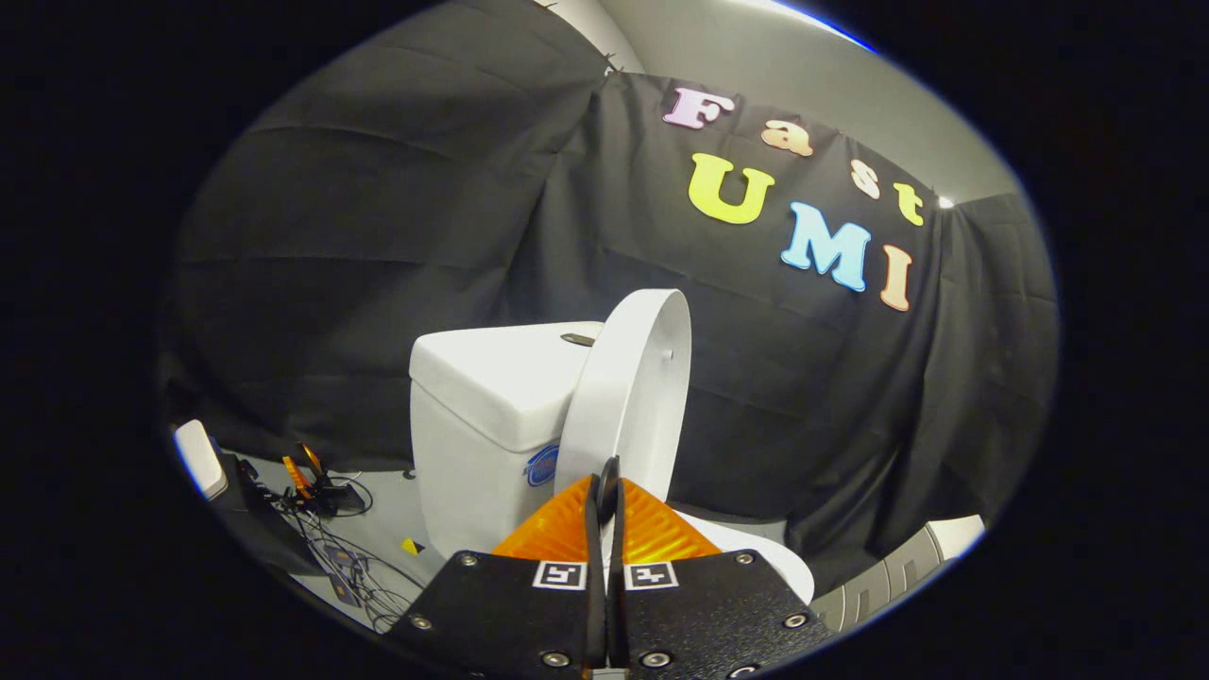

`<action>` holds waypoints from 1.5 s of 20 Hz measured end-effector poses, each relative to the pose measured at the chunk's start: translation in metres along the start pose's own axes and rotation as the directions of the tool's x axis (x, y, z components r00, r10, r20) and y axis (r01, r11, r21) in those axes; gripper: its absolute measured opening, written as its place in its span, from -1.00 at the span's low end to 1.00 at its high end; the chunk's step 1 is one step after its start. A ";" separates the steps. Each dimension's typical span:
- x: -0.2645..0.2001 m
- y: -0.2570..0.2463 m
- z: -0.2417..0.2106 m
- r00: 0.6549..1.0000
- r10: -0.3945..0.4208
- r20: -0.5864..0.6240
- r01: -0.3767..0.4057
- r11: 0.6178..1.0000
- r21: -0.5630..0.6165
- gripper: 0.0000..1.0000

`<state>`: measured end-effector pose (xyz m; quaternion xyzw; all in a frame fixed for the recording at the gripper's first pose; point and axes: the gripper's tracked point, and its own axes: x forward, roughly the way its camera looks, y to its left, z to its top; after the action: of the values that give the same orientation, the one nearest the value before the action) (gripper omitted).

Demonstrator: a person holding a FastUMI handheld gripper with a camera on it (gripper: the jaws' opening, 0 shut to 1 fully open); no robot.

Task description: Open the toilet lid.

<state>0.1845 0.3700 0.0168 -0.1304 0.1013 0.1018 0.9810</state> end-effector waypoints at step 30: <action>-0.132 -0.217 -0.004 0.975 -0.076 0.207 0.019 0.964 0.266 0.90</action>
<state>0.1067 0.1414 0.0938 0.0099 0.0037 0.0773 0.9970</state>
